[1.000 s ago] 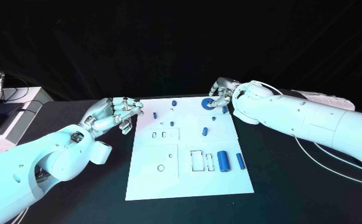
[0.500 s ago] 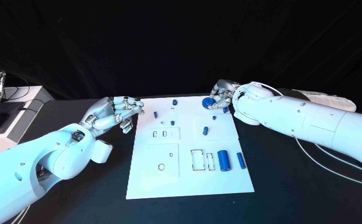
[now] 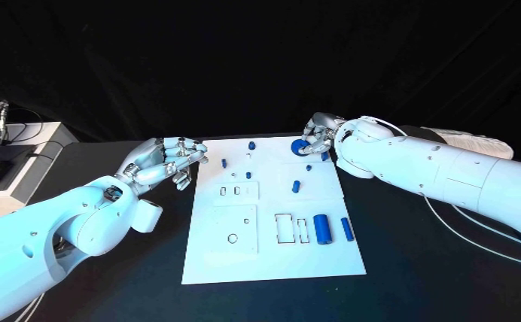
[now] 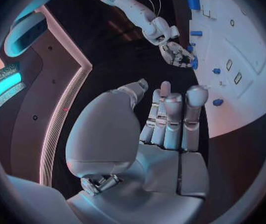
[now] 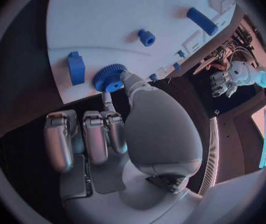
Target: Assemble the parts on the task board
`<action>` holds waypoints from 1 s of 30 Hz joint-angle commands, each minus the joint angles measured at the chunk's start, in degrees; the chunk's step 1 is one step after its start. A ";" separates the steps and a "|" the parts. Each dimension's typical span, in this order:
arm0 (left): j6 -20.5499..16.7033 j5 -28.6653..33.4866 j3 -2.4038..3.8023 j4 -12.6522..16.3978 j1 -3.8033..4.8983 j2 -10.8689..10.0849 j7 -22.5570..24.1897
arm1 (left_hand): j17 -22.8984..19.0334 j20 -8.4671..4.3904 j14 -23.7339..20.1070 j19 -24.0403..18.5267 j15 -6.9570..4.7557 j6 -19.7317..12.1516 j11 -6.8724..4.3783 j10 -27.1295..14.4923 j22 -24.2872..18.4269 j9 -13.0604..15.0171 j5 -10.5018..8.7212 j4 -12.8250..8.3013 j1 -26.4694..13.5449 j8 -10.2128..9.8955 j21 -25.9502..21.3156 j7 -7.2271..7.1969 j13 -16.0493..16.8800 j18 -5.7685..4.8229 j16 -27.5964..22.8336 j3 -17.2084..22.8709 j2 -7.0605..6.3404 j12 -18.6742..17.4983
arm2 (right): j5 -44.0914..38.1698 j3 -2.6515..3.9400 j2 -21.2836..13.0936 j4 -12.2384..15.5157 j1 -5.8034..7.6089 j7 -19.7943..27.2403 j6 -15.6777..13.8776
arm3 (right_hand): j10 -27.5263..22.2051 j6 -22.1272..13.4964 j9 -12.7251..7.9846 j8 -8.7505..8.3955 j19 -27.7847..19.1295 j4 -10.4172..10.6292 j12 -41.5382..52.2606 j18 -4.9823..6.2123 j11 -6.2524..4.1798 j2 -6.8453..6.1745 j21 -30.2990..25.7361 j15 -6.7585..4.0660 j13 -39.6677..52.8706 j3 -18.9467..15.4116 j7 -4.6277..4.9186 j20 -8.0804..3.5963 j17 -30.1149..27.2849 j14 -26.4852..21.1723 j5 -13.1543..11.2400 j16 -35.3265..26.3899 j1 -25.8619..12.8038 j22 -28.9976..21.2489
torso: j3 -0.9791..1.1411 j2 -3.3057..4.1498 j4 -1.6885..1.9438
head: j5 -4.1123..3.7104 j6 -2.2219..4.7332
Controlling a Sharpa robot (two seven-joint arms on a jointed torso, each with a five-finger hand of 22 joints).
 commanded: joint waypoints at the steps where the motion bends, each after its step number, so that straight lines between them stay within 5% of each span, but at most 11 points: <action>1: 0.82 0.30 0.05 -0.02 -0.01 0.20 0.10 | 0.00 0.03 -0.26 -0.32 -0.10 -0.36 -0.04 -0.19 0.10 -0.09 -0.02 -0.05 -0.23 -0.28 0.21 -0.06 -0.09 -0.77 -0.23 0.35 0.44 -0.20 | 0.70 -0.03 0.11 -0.07 -0.06 0.73 -0.14 | 5.97 0.87 0.11 0.55 5.11 1.07 0.28 -0.80 0.07 0.70 0.37 0.08 15.04 0.33 -0.15 0.10 15.05 5.96 1.25 0.24 -0.35 13.56 | -0.02 0.00 0.05 | -0.01 -0.09; 8: 0.70 0.14 0.05 -0.30 -0.38 0.36 -0.11 | 0.01 0.02 -0.14 -0.44 -0.15 -0.18 -0.09 -0.10 0.21 -0.13 -0.01 -0.68 0.39 -0.46 0.38 -0.08 -0.24 -0.75 -0.27 1.18 0.76 -0.39 | -0.18 -0.03 0.38 -0.46 -0.06 0.60 0.05 | 5.98 2.05 0.11 0.94 5.18 1.18 0.28 -0.84 -0.29 0.74 0.47 -0.37 15.05 1.83 -0.55 -0.28 15.05 5.96 1.88 0.24 0.53 13.70 | -0.07 -0.02 0.06 | -0.13 -0.08; 30: 0.69 0.11 0.05 -0.34 -0.75 0.33 -0.13 | -0.16 0.01 -0.19 -0.52 -0.14 -0.19 -0.04 -0.12 0.22 -0.17 -0.02 -0.91 0.49 -0.58 0.44 -0.01 -0.32 -0.75 -0.40 1.45 0.73 -0.51 | -12.97 -0.39 0.52 1.43 -0.43 0.76 -1.67 | 5.13 1.32 -0.66 -0.18 5.14 -0.16 -0.41 -0.83 -0.15 -2.20 0.40 -0.24 14.03 3.99 -0.29 -0.35 15.05 5.96 -1.08 0.24 2.11 13.67 | 0.01 0.00 -0.06 | -0.18 -0.34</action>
